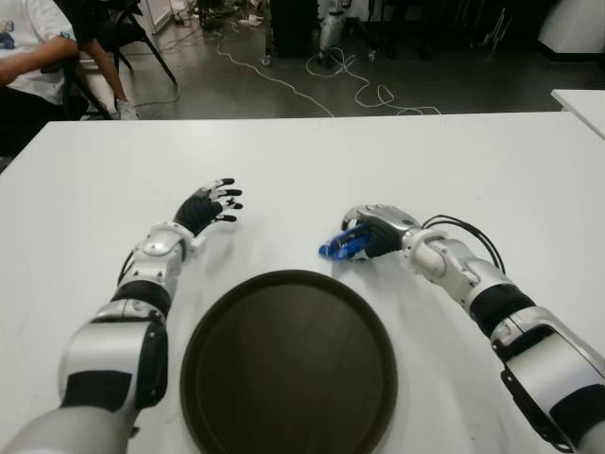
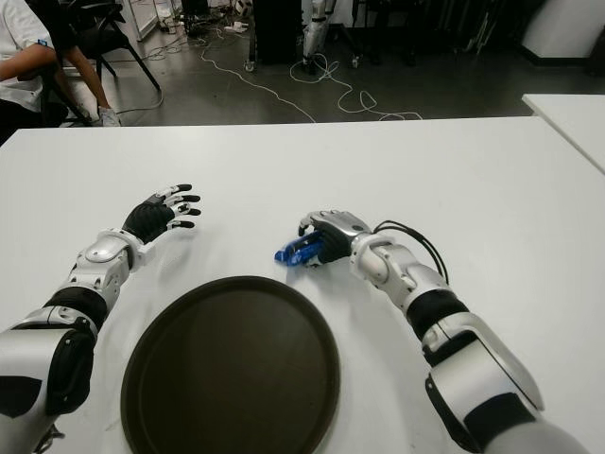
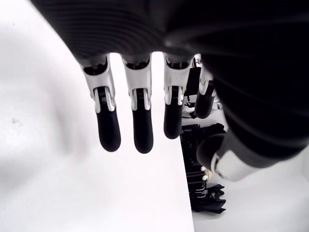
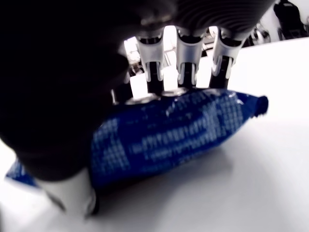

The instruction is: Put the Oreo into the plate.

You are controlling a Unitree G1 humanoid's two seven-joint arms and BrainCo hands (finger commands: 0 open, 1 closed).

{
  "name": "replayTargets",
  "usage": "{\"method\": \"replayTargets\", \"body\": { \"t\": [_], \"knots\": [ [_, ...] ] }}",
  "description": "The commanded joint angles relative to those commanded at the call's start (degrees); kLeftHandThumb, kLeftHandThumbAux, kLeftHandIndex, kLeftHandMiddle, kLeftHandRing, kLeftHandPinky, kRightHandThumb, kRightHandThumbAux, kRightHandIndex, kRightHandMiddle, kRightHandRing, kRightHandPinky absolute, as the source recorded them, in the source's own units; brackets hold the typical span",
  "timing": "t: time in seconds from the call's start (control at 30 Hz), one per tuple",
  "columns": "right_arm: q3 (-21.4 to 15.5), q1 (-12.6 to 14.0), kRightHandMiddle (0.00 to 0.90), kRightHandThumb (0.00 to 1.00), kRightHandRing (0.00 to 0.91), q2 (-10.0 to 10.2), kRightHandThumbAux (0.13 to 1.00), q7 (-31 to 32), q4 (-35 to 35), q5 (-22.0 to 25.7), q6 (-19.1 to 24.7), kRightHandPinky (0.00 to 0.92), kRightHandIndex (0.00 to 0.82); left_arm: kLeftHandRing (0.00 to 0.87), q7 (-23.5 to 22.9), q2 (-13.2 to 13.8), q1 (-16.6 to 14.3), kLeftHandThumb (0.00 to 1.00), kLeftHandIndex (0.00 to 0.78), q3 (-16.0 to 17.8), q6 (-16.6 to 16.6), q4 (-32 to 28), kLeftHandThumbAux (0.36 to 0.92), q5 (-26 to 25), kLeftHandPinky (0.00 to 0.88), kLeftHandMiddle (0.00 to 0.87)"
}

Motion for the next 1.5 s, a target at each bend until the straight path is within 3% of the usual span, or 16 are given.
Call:
{"method": "replayTargets", "body": {
  "t": [0.27, 0.63, 1.1, 1.5],
  "knots": [
    [0.5, -0.5, 0.616, 0.693, 0.603, -0.1, 0.729, -1.7, 1.2, -0.2, -1.5, 0.572, 0.428, 0.261, 0.1, -0.1, 0.0, 0.0, 0.134, 0.3, 0.3, 0.0, 0.637, -0.4, 0.322, 0.211],
    [0.3, -0.9, 0.697, 0.692, 0.68, 0.0, 0.729, -0.8, 1.4, 0.3, -0.4, 0.643, 0.431, 0.266, 0.0, -0.2, 0.0, 0.0, 0.138, 0.5, 0.3, -0.1, 0.646, -0.6, 0.327, 0.215],
    [-0.5, -0.7, 0.71, 0.691, 0.696, -0.1, 0.731, -0.3, 1.1, 1.0, -0.3, 0.663, 0.431, 0.259, 0.0, -0.2, 0.1, 0.0, 0.137, 0.4, 0.0, -0.2, 0.637, -0.5, 0.324, 0.21],
    [-0.4, -0.8, 0.707, 0.688, 0.702, -0.1, 0.733, -0.7, 1.0, 0.5, 0.3, 0.68, 0.43, 0.262, -0.3, -0.2, 0.0, 0.0, 0.128, 0.3, 0.2, 0.0, 0.666, -0.5, 0.314, 0.213]
  ]
}}
